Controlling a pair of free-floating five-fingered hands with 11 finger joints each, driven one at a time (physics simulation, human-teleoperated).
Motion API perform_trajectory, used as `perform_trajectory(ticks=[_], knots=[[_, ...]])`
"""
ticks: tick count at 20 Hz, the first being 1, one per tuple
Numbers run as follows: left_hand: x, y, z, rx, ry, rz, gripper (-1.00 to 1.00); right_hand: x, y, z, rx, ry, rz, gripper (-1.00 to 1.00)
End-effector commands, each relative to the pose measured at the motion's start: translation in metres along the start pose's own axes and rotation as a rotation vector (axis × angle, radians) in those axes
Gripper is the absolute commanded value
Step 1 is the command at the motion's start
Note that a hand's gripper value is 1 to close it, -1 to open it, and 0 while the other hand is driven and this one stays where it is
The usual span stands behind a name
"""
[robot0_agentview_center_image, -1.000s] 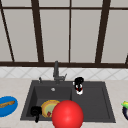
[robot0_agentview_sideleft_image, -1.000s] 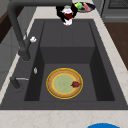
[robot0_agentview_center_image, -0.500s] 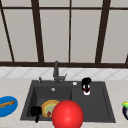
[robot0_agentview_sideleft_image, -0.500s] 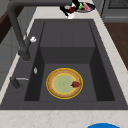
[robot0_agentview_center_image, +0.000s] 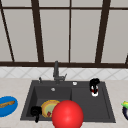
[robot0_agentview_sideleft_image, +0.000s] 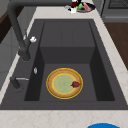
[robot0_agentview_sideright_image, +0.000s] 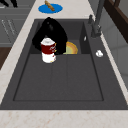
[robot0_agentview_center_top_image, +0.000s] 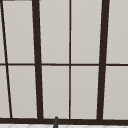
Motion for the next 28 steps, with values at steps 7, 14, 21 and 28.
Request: perform_trajectory(ticks=[7,14,21,28], knots=[[0.0,0.0,0.0,0.0,0.0,0.0,0.0,-0.065,0.012,0.023,-0.005,0.034,-0.031,1.0],[0.0,0.0,0.0,0.0,0.0,0.0,0.0,-0.115,0.018,0.034,-0.003,0.026,-0.024,1.0],[0.0,0.0,0.0,0.0,0.0,0.0,0.0,-0.173,0.032,0.023,0.012,-0.024,-0.027,1.0],[0.0,0.0,0.0,0.0,0.0,0.0,0.0,-0.227,0.04,-0.002,0.009,-0.047,-0.044,1.0]])
